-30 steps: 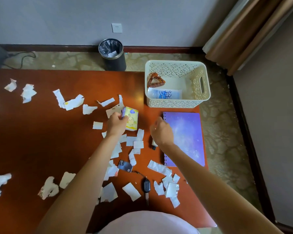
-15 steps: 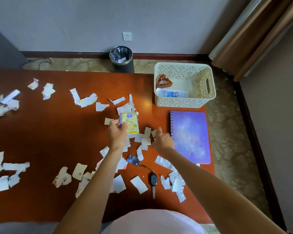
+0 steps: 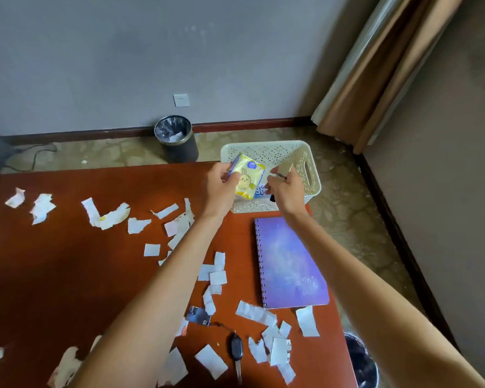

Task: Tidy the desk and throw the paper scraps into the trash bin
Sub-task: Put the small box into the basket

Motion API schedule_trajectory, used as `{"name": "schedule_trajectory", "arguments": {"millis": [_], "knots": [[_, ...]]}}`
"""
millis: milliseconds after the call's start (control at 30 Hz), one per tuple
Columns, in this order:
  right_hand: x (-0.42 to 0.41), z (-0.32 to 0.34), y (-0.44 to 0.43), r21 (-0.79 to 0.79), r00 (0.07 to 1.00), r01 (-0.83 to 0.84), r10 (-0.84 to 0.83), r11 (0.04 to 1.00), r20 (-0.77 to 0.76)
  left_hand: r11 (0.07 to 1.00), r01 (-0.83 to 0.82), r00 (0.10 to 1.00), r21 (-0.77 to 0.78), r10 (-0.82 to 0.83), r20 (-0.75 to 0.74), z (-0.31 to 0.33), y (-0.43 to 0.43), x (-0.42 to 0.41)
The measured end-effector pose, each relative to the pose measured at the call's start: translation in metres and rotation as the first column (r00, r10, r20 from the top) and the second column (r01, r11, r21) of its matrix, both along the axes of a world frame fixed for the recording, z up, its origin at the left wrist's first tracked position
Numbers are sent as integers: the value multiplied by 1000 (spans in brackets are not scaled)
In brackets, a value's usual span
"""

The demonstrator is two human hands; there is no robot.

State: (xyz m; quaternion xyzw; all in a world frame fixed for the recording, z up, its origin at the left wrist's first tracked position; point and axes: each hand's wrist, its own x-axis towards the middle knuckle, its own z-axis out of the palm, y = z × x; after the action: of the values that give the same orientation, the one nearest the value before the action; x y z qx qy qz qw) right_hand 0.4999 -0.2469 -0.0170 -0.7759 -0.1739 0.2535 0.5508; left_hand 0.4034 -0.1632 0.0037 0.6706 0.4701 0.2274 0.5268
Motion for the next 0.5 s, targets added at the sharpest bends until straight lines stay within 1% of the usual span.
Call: {"name": "schedule_trajectory", "arguments": {"millis": [100, 200, 333, 400, 467, 500], "knots": [[36, 4, 6, -44, 1000, -22, 22, 999, -12, 993, 113, 989, 20, -110, -102, -3, 10, 36], [64, -2, 12, -64, 991, -94, 87, 993, -104, 972, 234, 948, -11, -231, -219, -14, 22, 64], [95, -17, 19, -215, 968, -214, 178, 953, -176, 928, 368, 886, -62, -370, -280, -31, 34, 94], [107, -27, 22, -295, 961, -244, 191, 924, -197, 911, 404, 864, -81, -409, -293, -42, 40, 105], [117, -38, 27, -336, 970, -205, 144, 919, -198, 911, 411, 846, -48, -400, -351, -54, 47, 114], [122, -44, 29, -347, 975, -167, 103, 923, -196, 914, 405, 837, -7, -374, -399, -60, 51, 117]]}}
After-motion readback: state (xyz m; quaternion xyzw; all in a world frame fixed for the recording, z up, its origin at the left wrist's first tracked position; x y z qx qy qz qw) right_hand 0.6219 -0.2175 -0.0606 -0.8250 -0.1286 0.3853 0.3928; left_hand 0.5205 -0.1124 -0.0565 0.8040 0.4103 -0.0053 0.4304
